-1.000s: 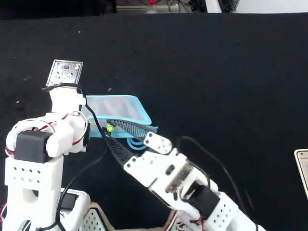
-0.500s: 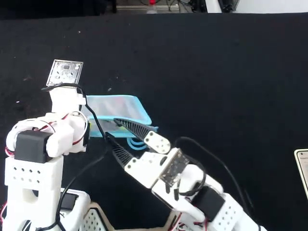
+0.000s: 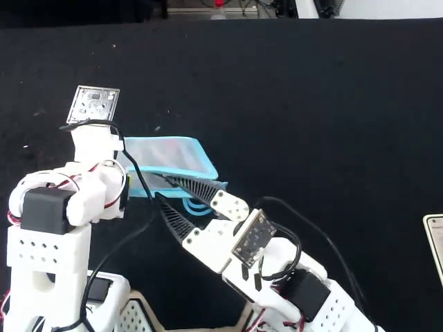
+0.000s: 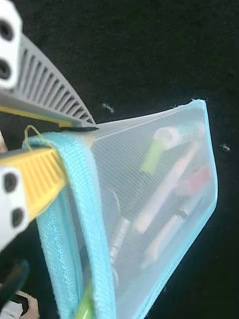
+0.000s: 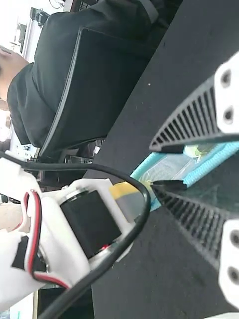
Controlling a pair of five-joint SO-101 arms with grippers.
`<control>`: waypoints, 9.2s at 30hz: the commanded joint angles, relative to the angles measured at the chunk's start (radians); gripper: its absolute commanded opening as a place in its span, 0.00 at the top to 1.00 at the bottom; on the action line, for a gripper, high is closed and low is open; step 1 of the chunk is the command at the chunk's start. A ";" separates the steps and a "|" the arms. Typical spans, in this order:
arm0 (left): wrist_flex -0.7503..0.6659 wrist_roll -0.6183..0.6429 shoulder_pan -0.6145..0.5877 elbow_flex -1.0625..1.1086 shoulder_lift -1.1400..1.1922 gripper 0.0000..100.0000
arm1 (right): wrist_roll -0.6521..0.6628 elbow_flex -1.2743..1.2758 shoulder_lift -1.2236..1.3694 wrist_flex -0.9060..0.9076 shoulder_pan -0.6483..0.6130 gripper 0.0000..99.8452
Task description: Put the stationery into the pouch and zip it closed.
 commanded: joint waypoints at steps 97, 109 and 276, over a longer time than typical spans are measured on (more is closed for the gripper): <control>-0.092 -0.009 -0.196 -0.013 -0.014 0.97 | -0.203 -0.891 0.728 0.755 0.305 0.91; -0.101 -0.002 -0.228 -0.013 -0.014 0.97 | 0.106 -0.834 0.608 0.821 0.160 0.91; 0.032 -0.226 0.306 -0.005 -0.686 0.80 | 0.166 -0.917 0.739 0.385 0.325 0.99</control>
